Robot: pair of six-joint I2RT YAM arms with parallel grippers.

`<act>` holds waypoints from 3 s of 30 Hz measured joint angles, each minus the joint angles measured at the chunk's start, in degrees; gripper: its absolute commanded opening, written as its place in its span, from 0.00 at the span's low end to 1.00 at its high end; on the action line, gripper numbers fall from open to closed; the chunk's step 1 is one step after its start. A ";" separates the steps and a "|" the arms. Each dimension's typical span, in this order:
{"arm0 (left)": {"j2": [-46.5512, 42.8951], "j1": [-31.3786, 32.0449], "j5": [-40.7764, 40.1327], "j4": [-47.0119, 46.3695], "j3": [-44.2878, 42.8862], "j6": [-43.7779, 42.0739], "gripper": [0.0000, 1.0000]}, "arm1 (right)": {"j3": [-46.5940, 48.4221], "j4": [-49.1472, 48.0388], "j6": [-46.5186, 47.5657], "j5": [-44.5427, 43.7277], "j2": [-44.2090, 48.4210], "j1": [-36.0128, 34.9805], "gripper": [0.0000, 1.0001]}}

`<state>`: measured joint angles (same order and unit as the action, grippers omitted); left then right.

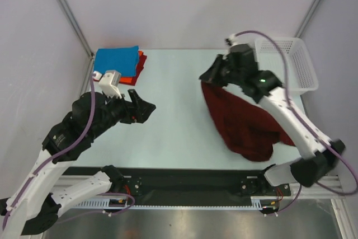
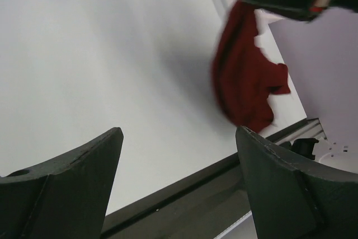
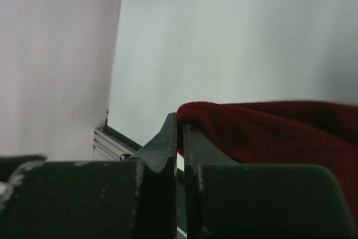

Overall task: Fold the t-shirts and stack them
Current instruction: Flatten the tshirt out

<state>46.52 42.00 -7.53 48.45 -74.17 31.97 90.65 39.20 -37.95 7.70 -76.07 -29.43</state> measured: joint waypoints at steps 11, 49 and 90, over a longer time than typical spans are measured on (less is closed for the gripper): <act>-2.34 0.00 -1.05 3.19 4.76 2.62 0.96 | 14.84 -17.70 -10.32 3.10 -31.63 -5.53 0.73; 63.73 29.66 1.97 -8.02 -7.72 -1.18 0.47 | -17.27 23.58 7.61 -1.31 19.80 28.92 0.63; 67.63 29.62 -5.31 -9.20 -6.84 -1.01 0.52 | -18.64 25.66 8.02 -2.47 22.03 28.92 0.64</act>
<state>114.15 71.61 -12.84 39.24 -81.01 30.96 72.01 64.86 -29.93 5.23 -54.04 -0.51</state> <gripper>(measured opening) 0.516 0.635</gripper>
